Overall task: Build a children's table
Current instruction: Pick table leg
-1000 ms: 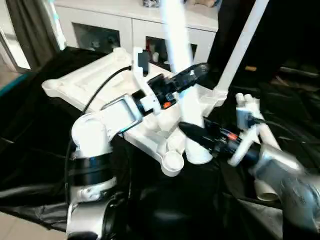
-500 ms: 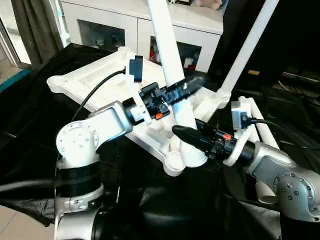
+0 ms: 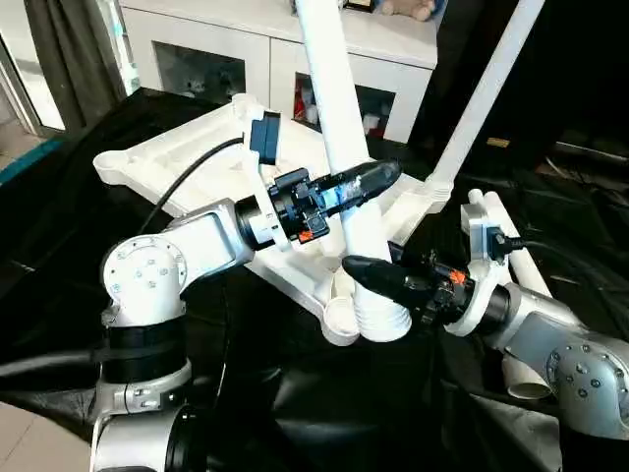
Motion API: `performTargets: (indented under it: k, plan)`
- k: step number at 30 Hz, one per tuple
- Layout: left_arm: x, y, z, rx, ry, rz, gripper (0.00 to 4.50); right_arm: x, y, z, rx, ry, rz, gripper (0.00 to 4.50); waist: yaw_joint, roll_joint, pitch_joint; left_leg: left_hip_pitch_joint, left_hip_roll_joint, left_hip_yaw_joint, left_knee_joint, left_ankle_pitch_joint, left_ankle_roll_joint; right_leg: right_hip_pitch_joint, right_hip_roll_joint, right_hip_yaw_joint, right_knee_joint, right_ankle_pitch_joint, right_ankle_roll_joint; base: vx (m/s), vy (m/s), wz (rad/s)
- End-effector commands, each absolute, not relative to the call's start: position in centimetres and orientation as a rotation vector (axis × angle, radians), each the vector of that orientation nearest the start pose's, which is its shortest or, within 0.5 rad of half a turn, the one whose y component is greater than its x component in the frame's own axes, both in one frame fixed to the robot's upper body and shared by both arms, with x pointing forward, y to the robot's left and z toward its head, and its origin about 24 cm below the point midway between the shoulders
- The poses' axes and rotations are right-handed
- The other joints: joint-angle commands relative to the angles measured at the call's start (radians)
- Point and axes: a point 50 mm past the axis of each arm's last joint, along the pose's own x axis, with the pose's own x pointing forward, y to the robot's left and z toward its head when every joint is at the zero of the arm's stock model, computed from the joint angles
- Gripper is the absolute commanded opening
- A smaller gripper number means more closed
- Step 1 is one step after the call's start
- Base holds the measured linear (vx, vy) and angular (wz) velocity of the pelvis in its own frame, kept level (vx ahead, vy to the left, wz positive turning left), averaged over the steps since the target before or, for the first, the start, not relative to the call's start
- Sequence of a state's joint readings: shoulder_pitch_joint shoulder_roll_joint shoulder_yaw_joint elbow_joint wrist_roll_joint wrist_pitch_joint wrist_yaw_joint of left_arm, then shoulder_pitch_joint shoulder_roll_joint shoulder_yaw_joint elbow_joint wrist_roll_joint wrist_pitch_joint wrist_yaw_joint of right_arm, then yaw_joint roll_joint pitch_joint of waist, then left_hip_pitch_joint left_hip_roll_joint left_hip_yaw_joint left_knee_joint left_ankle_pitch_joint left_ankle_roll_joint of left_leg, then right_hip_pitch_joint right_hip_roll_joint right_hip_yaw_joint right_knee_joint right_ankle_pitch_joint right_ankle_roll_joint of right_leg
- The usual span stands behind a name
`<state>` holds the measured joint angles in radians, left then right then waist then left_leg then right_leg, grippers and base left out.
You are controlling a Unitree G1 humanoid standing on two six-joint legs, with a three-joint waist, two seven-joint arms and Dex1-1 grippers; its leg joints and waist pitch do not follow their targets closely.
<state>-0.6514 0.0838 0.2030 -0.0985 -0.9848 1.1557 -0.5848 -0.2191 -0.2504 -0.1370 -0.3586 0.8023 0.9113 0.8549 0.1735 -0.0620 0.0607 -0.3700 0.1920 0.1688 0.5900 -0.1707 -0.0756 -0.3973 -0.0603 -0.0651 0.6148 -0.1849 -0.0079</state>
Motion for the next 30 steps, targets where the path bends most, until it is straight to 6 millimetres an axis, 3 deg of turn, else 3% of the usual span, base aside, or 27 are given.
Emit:
performTargets:
  k: [1, 2, 3, 4, 5, 11, 14, 17, 20, 22, 25, 29, 30]
  plan:
    - [28.5, 6.4, 19.9, -0.673, 0.211, -1.401, 2.01, 24.1, -13.3, 13.2, 0.501, 0.138, 1.185, 1.92, 0.003, 0.020, -0.069, 0.014, 0.034, -0.015, -0.071, -0.209, -0.047, 0.049, -0.078, 0.045, -0.082, -0.231, -0.103, 0.000, 0.000, 0.00]
    - [28.6, 6.4, 20.0, -0.668, 0.210, -1.395, 1.97, 24.2, -13.4, 13.2, 0.492, 0.135, 1.175, 1.92, 0.003, 0.019, -0.068, 0.013, 0.033, -0.015, -0.071, -0.208, -0.046, 0.050, -0.078, 0.045, -0.081, -0.234, -0.104, 0.000, 0.000, 0.00]
    - [28.7, 6.4, 20.0, -0.656, 0.210, -1.383, 1.95, 24.2, -13.4, 13.1, 0.487, 0.137, 1.166, 1.92, 0.006, 0.027, -0.070, 0.013, 0.033, -0.015, -0.070, -0.204, -0.045, 0.050, -0.080, 0.046, -0.079, -0.236, -0.104, 0.000, 0.000, 0.00]
    - [28.9, 6.4, 19.9, -0.630, 0.211, -1.364, 1.95, 24.3, -13.3, 13.0, 0.492, 0.141, 1.157, 2.48, 0.004, 0.027, -0.069, 0.011, 0.032, -0.016, -0.071, -0.200, -0.043, 0.052, -0.079, 0.045, -0.080, -0.239, -0.103, 0.000, 0.000, 0.00]
    - [28.9, 6.4, 19.9, -0.630, 0.211, -1.364, 1.95, 24.3, -13.3, 13.0, 0.492, 0.141, 1.157, 2.61, 0.003, 0.024, -0.069, 0.011, 0.032, -0.015, -0.071, -0.199, -0.041, 0.052, -0.078, 0.045, -0.082, -0.242, -0.100, 0.000, 0.000, 0.00]
    - [29.5, 6.0, 19.5, -0.447, 0.208, -1.265, 1.92, 24.9, -12.7, 12.8, 0.335, 0.159, 1.064, 3.05, 0.002, 0.035, -0.071, 0.011, 0.032, -0.017, -0.073, -0.194, -0.054, 0.050, -0.079, 0.047, -0.085, -0.282, -0.069, 0.000, 0.000, 0.00]
    - [30.0, 5.8, 19.4, -0.352, 0.203, -1.184, 1.91, 25.4, -12.2, 12.4, 0.253, 0.196, 1.008, 3.05, -0.001, 0.040, -0.071, 0.011, 0.033, -0.019, -0.073, -0.200, -0.060, 0.050, -0.078, 0.046, -0.082, -0.268, -0.067, 0.000, 0.000, 0.00]
    - [31.4, 5.7, 19.4, -0.186, 0.156, -0.991, 1.91, 27.0, -11.6, 11.5, 0.148, 0.279, 0.813, 3.05, -0.008, 0.039, -0.070, 0.013, 0.031, -0.019, -0.074, -0.197, -0.067, 0.047, -0.075, 0.047, -0.082, -0.266, -0.065, 0.000, 0.000, 0.00]
    - [31.8, 5.8, 19.5, -0.151, 0.143, -0.931, 1.91, 27.3, -11.3, 11.4, 0.151, 0.285, 0.785, 3.05, -0.007, 0.037, -0.070, 0.012, 0.031, -0.017, -0.073, -0.205, -0.069, 0.049, -0.078, 0.048, -0.082, -0.268, -0.064, 0.000, 0.000, 0.00]
    - [32.1, 5.9, 19.9, -0.155, 0.126, -0.867, 1.91, 27.5, -10.8, 11.4, 0.160, 0.282, 0.774, 3.05, -0.007, 0.039, -0.075, 0.011, 0.034, -0.018, -0.071, -0.190, -0.070, 0.049, -0.076, 0.048, -0.072, -0.203, -0.079, 0.000, 0.000, 0.00]
    - [32.0, 5.8, 20.0, -0.157, 0.120, -0.840, 1.91, 27.8, -10.2, 11.3, 0.174, 0.282, 0.765, 2.70, -0.008, 0.033, -0.075, 0.010, 0.032, -0.016, -0.069, -0.173, -0.065, 0.050, -0.076, 0.047, -0.068, -0.161, -0.098, 0.000, 0.000, 0.00]
    - [31.7, 5.6, 19.7, -0.150, 0.126, -0.836, 1.91, 27.9, -9.5, 11.5, 0.184, 0.271, 0.781, 2.32, -0.008, 0.036, -0.073, 0.009, 0.031, -0.015, -0.070, -0.172, -0.062, 0.050, -0.077, 0.048, -0.069, -0.165, -0.099, 0.000, 0.000, 0.00]
    - [31.7, 5.6, 19.7, -0.150, 0.127, -0.837, 1.91, 27.9, -9.4, 11.6, 0.187, 0.268, 0.790, 2.26, -0.008, 0.028, -0.073, 0.009, 0.031, -0.014, -0.070, -0.175, -0.060, 0.050, -0.077, 0.048, -0.070, -0.180, -0.094, 0.000, 0.000, 0.00]
